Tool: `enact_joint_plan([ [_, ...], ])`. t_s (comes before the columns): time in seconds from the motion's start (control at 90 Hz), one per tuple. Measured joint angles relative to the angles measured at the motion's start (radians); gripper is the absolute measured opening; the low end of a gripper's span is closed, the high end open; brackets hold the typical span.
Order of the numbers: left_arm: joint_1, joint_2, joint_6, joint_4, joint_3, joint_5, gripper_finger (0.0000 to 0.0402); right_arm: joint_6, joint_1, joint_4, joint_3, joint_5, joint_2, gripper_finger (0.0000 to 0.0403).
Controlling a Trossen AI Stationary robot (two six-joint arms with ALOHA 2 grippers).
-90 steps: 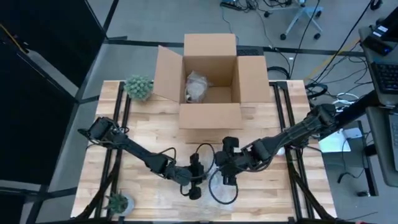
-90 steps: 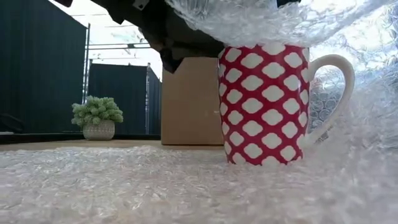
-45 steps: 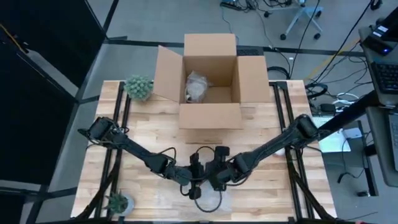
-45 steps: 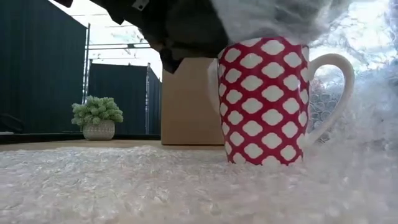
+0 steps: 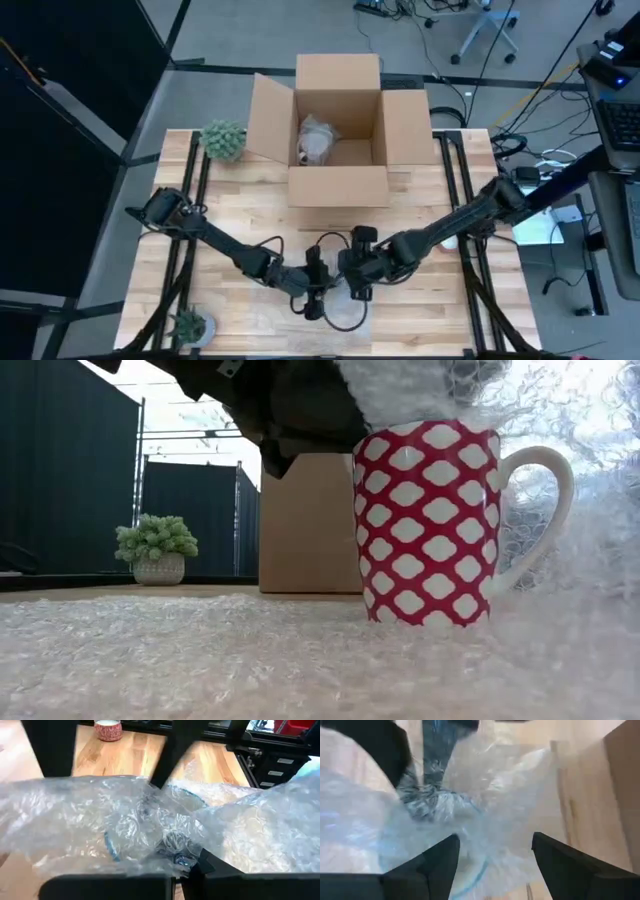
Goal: Wrap mug
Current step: Wrap the red mug with the bubble wrap
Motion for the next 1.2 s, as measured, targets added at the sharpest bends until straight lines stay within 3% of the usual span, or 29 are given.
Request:
enact_joint_plan([
  [0.222,0.000,0.000,-0.001,-0.001,0.000,0.000,0.0000,-0.004,0.073,-0.023,0.000,-0.047,-0.083,0.0238],
  [0.5,0.000,0.000,-0.001,0.001,0.000,0.001,0.0000,-0.051,0.184,0.218,0.002,-0.109,-0.012,0.0238],
  [0.778,0.000,0.000,-0.002,0.003,0.000,0.001,0.0000,-0.044,0.116,0.223,0.002,-0.073,0.118,0.0238],
  [1.2,-0.001,0.000,-0.002,0.006,0.000,0.004,0.0000,-0.030,0.054,0.198,0.008,-0.190,0.240,0.0238],
])
